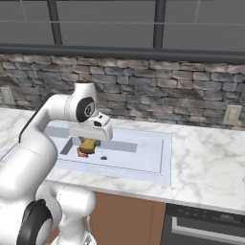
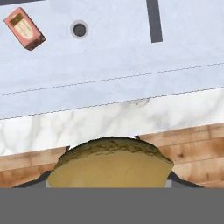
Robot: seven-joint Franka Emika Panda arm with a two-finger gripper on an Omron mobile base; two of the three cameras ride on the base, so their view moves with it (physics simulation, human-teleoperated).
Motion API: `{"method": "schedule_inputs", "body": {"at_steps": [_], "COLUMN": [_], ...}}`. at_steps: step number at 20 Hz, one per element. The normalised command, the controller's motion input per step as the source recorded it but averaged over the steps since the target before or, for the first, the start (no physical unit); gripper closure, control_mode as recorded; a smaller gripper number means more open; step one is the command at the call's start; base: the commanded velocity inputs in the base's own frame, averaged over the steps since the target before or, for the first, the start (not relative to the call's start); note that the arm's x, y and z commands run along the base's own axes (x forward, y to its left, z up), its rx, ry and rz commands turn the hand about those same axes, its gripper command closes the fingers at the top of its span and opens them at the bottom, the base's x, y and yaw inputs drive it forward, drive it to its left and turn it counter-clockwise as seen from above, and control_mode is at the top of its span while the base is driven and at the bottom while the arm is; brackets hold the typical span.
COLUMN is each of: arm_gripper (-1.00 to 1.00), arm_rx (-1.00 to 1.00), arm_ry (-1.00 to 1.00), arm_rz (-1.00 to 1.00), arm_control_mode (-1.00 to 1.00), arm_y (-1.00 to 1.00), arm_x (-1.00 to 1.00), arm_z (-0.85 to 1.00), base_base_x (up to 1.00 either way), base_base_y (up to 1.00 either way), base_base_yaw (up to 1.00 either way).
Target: Pick up the sponge and bar soap from the sink, and place them back in the cabinet, and close the cabinet doors.
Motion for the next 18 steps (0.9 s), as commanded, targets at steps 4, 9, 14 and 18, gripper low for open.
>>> {"method": "schedule_inputs", "body": {"at_steps": [4,9,14,18], "arm_gripper": [1.00,1.00,1.00,1.00], "arm_rx": [0.00,0.00,0.00,0.00], "arm_ry": [-0.04,-0.02,-0.01,0.00], "arm_rz": [0.05,0.04,0.05,0.05], "arm_control_mode": [-1.00,-1.00,-1.00,-1.00], "arm_y": [-0.03,0.00,0.00,0.00], "arm_x": [-0.16,-0.10,-0.20,-0.27], "arm_z": [0.29,0.30,0.25,0.08], "base_base_x": [0.00,0.00,0.00,0.00], "base_base_y": [0.00,0.00,0.00,0.00], "base_base_yaw": [0.00,0.00,0.00,0.00]}}
